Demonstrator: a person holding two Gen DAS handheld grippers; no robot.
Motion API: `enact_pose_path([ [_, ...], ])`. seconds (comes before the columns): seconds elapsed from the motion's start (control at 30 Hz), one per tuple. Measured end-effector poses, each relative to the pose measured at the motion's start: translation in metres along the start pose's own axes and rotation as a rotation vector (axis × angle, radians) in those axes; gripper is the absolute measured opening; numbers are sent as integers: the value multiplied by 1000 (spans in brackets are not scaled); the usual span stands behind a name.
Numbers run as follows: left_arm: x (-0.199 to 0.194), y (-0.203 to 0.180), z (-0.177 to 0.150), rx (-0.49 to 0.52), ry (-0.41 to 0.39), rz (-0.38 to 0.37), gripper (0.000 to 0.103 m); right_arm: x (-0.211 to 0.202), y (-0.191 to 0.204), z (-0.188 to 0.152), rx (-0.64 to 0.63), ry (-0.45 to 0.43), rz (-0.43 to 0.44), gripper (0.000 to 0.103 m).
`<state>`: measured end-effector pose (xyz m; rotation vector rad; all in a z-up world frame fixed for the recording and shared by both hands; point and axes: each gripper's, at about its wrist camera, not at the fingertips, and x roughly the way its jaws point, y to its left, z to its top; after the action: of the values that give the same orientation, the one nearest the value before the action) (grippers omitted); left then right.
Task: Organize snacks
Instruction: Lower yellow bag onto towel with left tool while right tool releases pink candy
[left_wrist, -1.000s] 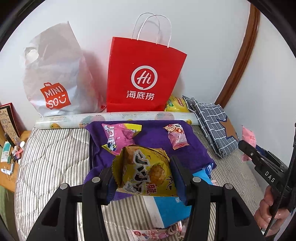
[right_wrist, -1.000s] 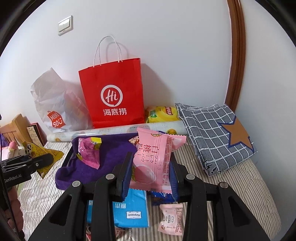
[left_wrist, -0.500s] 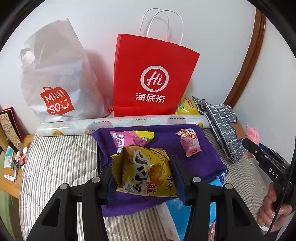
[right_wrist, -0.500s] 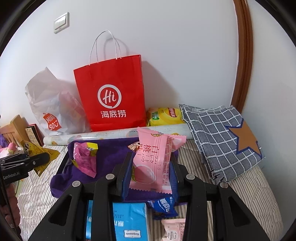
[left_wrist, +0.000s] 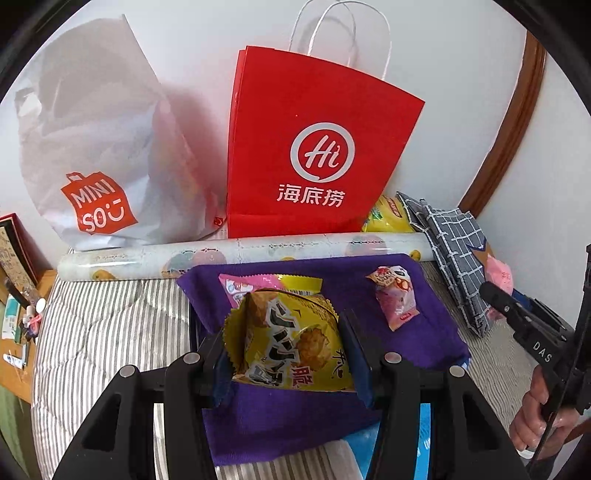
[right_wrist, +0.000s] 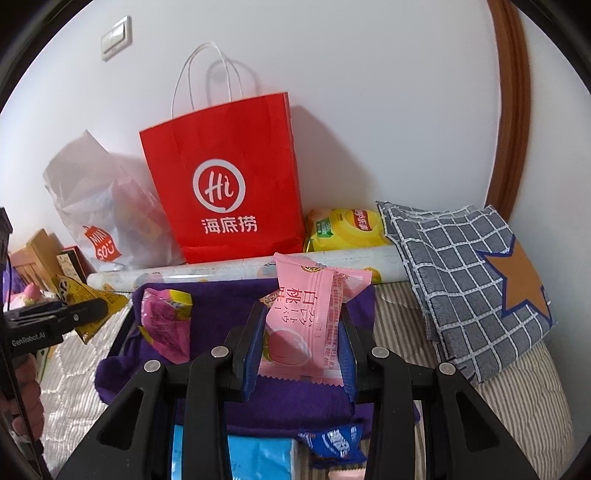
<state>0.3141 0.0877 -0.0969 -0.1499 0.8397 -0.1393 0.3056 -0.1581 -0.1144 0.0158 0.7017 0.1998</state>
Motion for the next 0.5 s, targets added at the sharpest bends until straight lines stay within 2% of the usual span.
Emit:
enact_pose_path([
  [0.2, 26, 11, -5, -22, 51, 9, 50, 30, 8, -7, -44, 58, 4, 36],
  [0.3, 38, 17, -12, -24, 85, 26, 50, 49, 6, -15, -33, 113, 23, 36],
  [0.5, 52, 27, -20, -57, 117, 13, 50, 75, 0, -26, -12, 214, 24, 36],
])
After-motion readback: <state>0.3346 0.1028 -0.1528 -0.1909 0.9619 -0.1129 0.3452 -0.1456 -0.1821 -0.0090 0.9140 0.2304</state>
